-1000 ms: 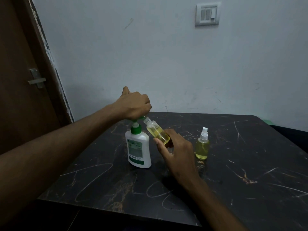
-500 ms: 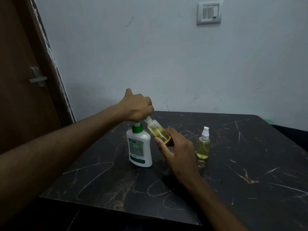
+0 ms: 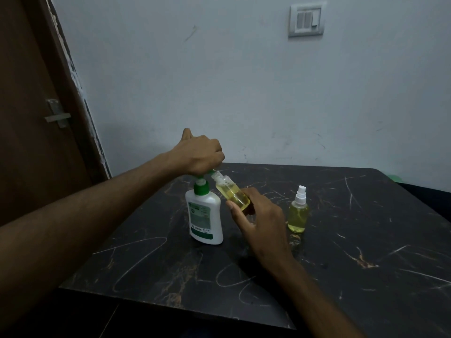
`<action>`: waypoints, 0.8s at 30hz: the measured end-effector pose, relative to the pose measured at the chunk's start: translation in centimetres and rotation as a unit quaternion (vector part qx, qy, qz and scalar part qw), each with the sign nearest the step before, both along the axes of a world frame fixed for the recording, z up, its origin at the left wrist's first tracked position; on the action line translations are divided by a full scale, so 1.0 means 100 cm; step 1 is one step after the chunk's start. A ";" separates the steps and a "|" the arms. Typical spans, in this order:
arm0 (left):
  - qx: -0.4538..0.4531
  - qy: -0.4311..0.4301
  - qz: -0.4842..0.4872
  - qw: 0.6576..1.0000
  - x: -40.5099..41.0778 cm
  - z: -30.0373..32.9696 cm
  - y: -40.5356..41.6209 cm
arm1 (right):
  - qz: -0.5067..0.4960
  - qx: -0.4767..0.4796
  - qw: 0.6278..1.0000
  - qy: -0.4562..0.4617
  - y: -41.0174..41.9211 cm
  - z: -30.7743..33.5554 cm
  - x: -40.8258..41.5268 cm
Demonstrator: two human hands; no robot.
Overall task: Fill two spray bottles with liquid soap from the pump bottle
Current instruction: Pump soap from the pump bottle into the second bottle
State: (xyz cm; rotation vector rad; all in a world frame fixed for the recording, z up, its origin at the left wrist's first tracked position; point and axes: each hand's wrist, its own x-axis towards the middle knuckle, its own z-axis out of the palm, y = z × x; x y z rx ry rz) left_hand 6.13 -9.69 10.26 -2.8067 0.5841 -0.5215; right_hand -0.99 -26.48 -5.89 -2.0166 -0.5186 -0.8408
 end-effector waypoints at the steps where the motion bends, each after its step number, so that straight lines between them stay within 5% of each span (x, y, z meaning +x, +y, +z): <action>1: -0.001 -0.004 -0.002 1.000 0.000 0.001 0.000 | 0.000 0.001 1.000 0.000 0.000 0.000 0.000; 24: -0.020 0.006 -0.004 1.000 0.006 0.003 0.002 | -0.007 0.000 1.000 0.017 -0.001 -0.001 0.001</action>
